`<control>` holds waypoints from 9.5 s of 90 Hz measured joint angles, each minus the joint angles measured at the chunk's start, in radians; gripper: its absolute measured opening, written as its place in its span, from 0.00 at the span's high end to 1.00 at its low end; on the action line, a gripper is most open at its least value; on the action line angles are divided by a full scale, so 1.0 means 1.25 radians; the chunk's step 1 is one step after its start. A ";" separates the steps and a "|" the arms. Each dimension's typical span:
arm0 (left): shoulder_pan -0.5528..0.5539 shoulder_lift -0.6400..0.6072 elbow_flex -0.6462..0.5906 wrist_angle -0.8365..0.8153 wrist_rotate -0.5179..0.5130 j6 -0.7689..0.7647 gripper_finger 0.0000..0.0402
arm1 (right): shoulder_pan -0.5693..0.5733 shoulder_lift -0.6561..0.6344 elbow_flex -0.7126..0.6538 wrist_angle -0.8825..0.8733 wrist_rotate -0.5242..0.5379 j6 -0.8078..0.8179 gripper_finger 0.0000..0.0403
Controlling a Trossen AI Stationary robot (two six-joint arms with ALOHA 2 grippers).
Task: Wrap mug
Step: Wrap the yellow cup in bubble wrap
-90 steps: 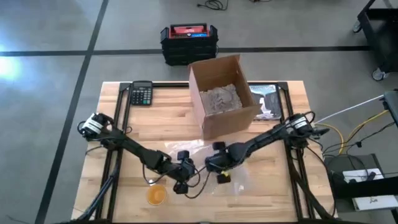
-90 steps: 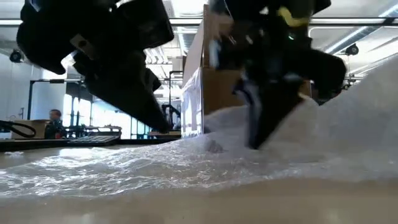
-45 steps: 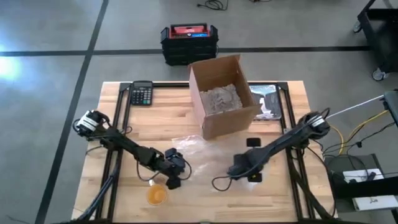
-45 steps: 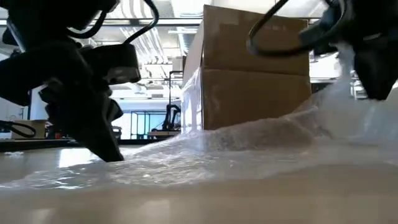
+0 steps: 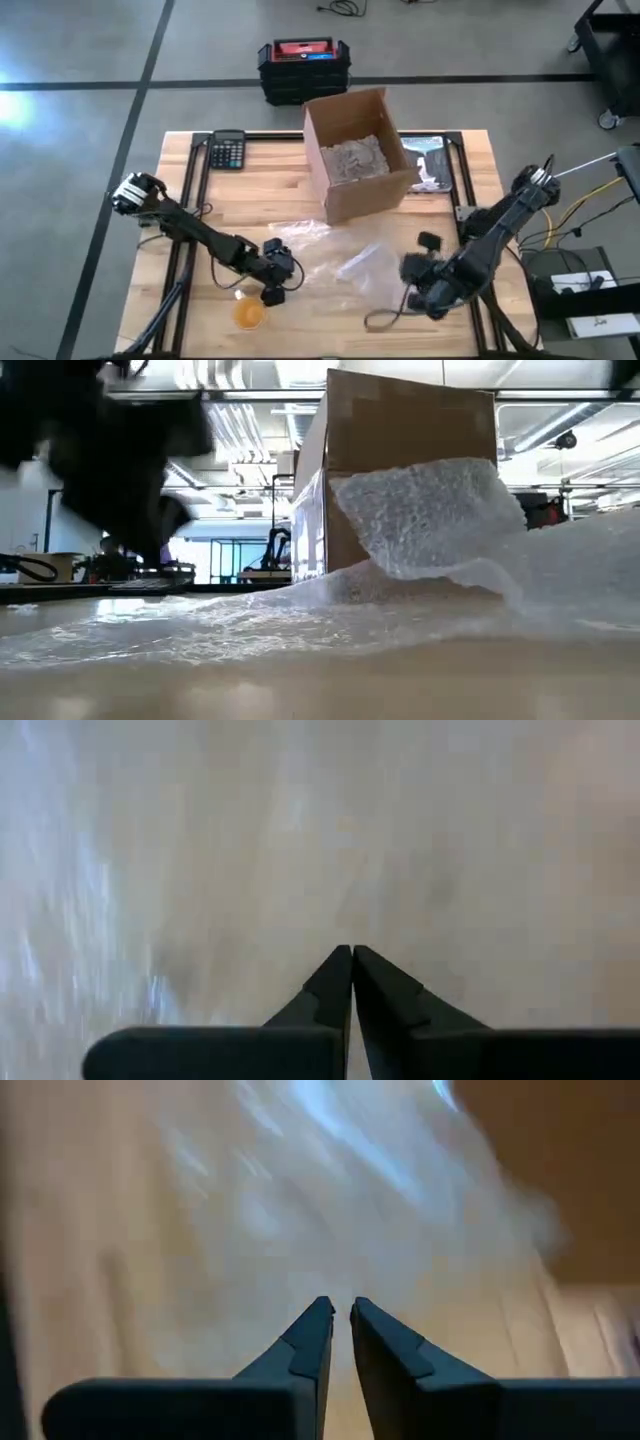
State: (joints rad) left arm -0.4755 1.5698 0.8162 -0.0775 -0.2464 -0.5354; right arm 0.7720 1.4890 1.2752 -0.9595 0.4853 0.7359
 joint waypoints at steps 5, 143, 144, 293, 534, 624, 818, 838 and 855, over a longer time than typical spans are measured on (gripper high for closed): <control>0.001 0.003 0.006 0.028 -0.015 0.036 1.00 | -0.013 0.013 -0.020 0.109 0.001 -0.106 0.92; -0.004 0.203 0.015 0.019 -0.015 0.000 1.00 | -0.310 -0.116 -0.305 -0.245 -0.243 0.220 0.99; -0.004 0.200 0.015 0.018 -0.016 0.001 1.00 | -0.310 -0.122 -0.304 -0.245 -0.239 0.222 0.99; -0.146 -0.282 0.037 -0.323 0.177 -0.108 0.87 | -0.307 -0.238 -0.244 -0.065 -0.199 0.102 0.54; -0.062 -0.095 0.192 -0.358 -0.063 0.071 1.00 | -0.232 -0.007 -0.285 0.859 -0.372 -0.227 0.48; -0.024 0.002 0.275 -0.328 -0.180 0.168 1.00 | -0.300 0.144 0.153 -0.259 0.176 -0.154 0.77; 0.071 0.098 0.531 -0.644 0.058 0.202 0.45 | 0.137 0.119 -0.247 0.109 -0.252 0.539 0.54; 0.051 -0.002 0.235 -0.351 0.059 0.126 0.51 | 0.134 0.118 -0.350 0.278 -0.254 0.532 0.57; 0.050 -0.012 0.100 -0.104 0.064 0.123 0.55 | 0.121 0.121 -0.340 0.262 -0.190 0.444 0.84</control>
State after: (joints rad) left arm -0.4133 1.5553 0.9413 -0.2074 -0.1662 -0.3817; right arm 0.9230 1.6402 0.8497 -0.6321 0.2482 1.2911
